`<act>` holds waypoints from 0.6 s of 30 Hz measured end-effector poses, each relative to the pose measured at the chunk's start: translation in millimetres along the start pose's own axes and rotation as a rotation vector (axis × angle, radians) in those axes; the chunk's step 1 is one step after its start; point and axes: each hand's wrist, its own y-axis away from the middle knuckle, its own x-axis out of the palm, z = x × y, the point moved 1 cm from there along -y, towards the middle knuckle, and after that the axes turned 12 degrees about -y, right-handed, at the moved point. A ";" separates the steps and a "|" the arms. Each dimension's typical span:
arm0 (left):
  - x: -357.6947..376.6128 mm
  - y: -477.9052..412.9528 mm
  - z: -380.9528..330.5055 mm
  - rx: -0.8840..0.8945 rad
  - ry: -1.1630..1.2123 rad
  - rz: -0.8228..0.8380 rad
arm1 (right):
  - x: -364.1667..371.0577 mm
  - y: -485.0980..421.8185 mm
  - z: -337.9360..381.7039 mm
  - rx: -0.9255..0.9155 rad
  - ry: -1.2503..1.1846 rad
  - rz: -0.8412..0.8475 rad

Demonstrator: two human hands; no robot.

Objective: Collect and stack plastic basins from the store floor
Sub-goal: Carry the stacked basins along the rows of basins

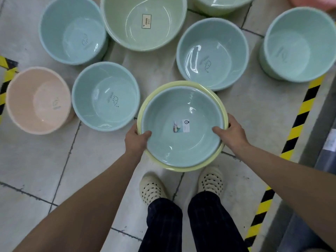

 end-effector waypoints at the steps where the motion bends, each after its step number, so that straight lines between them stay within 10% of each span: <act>1: 3.0 -5.6 2.9 -0.005 0.011 0.012 | 2.9 -5.9 -3.3 0.002 0.000 0.005; 18: 47.5 -57.1 37.5 0.013 0.060 -0.012 | 35.3 -58.9 -64.4 -0.025 0.109 -0.031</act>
